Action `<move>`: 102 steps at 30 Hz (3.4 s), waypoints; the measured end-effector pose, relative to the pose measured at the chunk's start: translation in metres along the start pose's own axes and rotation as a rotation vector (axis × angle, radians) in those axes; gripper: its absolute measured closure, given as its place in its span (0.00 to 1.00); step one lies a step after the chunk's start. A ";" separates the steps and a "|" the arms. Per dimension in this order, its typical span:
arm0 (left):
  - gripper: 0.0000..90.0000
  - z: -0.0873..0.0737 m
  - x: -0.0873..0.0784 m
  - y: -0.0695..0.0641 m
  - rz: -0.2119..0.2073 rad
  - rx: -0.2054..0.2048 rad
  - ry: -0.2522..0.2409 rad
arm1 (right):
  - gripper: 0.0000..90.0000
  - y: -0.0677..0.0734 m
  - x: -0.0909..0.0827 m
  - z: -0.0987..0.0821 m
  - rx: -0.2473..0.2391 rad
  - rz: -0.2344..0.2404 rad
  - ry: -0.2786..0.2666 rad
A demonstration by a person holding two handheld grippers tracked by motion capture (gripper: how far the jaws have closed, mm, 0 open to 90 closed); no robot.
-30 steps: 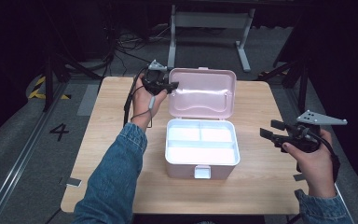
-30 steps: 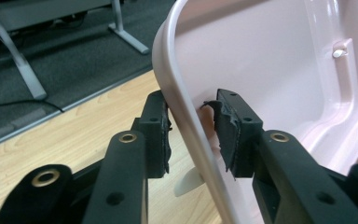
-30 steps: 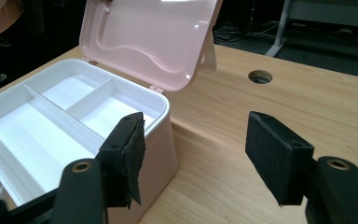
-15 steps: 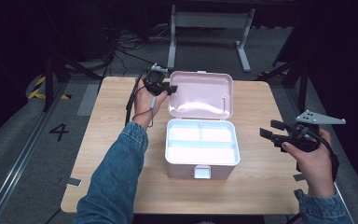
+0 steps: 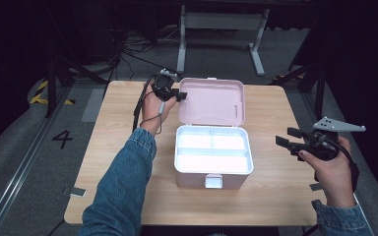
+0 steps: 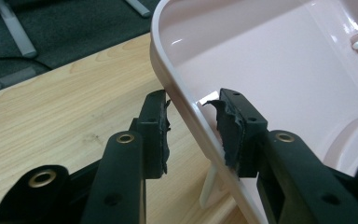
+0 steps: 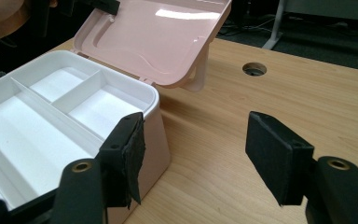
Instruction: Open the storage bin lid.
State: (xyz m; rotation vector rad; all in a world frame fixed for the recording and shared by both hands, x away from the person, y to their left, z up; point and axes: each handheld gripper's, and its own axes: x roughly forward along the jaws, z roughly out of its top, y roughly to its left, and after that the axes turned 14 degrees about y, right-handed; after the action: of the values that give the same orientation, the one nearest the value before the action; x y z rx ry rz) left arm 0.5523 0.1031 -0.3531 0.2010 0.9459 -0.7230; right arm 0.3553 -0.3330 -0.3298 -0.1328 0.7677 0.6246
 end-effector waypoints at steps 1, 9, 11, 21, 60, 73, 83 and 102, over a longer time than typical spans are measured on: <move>0.71 0.000 0.002 0.001 -0.001 -0.004 0.007 | 0.43 -0.001 -0.001 -0.001 0.002 0.001 0.002; 0.73 -0.001 0.007 0.003 0.006 -0.011 0.031 | 0.42 -0.002 -0.002 -0.002 0.004 -0.002 0.002; 0.73 -0.002 0.006 0.005 0.002 -0.021 0.040 | 0.42 -0.002 -0.002 -0.002 0.005 -0.001 0.003; 0.74 -0.002 0.012 0.003 -0.024 -0.003 0.039 | 0.42 -0.003 -0.001 -0.002 0.006 -0.002 0.005; 0.52 -0.125 -0.164 -0.063 0.073 0.234 0.057 | 0.54 -0.021 0.030 0.010 -0.068 0.042 0.133; 0.46 -0.167 -0.156 -0.046 0.154 0.100 0.191 | 0.56 -0.028 0.040 0.001 -0.054 0.017 0.242; 0.42 -0.187 -0.135 -0.034 0.167 0.064 0.343 | 0.55 -0.034 0.048 -0.008 -0.048 0.013 0.310; 0.36 -0.205 -0.103 -0.006 0.189 -0.038 0.555 | 0.54 -0.052 0.064 -0.026 0.009 -0.017 0.450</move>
State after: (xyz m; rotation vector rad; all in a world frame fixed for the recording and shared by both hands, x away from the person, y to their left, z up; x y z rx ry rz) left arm 0.3729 0.2417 -0.3906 0.4672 1.4446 -0.4777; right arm 0.4045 -0.3528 -0.3983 -0.2774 1.2019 0.5812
